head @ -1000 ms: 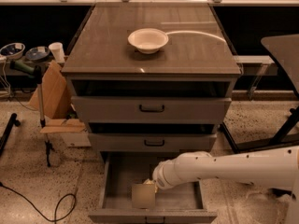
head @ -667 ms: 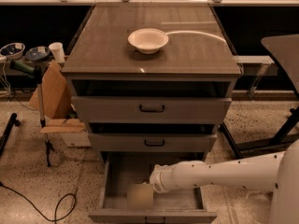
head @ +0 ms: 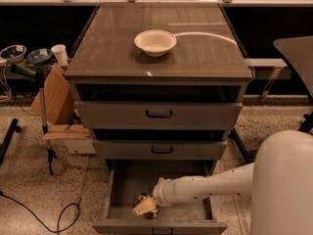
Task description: Pick orange can from bottom drawer and place on counter
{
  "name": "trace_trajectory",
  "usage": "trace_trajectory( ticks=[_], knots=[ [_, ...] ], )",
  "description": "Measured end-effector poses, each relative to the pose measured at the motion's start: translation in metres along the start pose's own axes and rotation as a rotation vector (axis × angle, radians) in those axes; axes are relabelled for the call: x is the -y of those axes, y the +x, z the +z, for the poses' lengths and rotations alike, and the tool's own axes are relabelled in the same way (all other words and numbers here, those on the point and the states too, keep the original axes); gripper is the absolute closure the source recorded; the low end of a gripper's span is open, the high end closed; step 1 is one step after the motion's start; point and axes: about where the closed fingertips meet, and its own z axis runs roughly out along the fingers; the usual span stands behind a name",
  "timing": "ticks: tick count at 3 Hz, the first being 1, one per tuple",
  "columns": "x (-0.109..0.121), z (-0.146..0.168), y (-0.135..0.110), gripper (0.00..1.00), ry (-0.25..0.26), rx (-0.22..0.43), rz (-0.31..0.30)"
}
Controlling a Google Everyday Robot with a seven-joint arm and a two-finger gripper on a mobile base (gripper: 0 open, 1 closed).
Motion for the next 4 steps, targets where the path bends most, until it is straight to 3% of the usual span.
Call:
trace_trajectory(
  ticks=[2,3,4],
  knots=[
    [0.023,0.036,0.033,0.00,0.029,-0.174,0.070],
    [0.031,0.050,0.045,0.00,0.017,-0.216,0.124],
    [0.038,0.063,0.052,0.00,0.008,-0.211,0.184]
  ],
)
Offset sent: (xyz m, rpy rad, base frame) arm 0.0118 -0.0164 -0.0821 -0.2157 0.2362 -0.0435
